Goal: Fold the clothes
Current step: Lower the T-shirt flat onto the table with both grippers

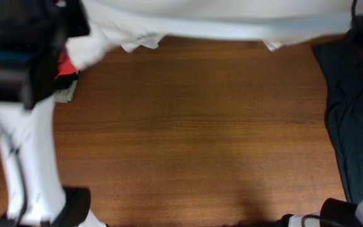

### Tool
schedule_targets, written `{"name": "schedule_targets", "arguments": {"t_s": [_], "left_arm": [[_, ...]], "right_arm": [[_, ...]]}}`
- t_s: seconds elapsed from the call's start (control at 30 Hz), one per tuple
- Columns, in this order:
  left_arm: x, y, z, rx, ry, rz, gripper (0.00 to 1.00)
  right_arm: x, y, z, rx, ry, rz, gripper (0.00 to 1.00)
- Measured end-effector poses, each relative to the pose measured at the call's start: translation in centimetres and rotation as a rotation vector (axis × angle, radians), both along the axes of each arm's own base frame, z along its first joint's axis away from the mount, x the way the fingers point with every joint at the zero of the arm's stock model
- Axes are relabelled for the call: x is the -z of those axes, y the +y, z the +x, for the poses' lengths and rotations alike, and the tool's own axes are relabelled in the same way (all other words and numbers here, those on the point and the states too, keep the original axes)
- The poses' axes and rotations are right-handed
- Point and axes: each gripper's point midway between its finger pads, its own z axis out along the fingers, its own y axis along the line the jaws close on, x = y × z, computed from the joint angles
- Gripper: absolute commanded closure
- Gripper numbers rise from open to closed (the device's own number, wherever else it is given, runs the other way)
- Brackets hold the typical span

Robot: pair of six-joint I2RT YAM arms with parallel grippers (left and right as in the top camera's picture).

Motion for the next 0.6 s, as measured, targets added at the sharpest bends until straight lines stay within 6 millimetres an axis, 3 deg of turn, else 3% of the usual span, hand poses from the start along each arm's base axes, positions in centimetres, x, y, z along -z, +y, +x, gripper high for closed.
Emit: {"name": "schedule_targets", "arguments": {"t_s": [0.07, 0.13, 0.23, 0.27, 0.4, 0.47, 0.6], "left_arm": [[5.3, -0.4, 1.4, -0.002, 0.16, 0.002, 0.99], [12.7, -0.7, 1.9, -0.014, 0.396, 0.006, 0.99], [19.1, -0.7, 0.9, -0.04, 0.629, 0.009, 0.99], [19.9, -0.7, 0.4, -0.046, 0.673, 0.011, 0.99], [20.5, -0.5, -2.2, -0.071, 0.775, 0.003, 0.99], [20.3, -0.8, -2.6, -0.06, 0.782, -0.014, 0.99], [20.6, -2.9, -3.0, 0.001, 0.803, -0.06, 0.99]], "right_arm": [[2.1, -0.3, 0.2, 0.014, 0.067, 0.011, 0.96], [5.3, -0.5, -0.2, 0.023, 0.174, 0.035, 0.96], [9.3, -0.4, -0.9, 0.029, 0.298, 0.063, 0.96], [11.5, -0.4, -1.2, 0.03, 0.359, 0.077, 0.96], [15.7, -0.3, -1.9, 0.032, 0.468, 0.104, 0.96], [17.0, -0.2, -2.3, 0.039, 0.506, 0.115, 0.96], [17.5, -0.4, -2.6, 0.058, 0.529, 0.117, 0.96]]}}
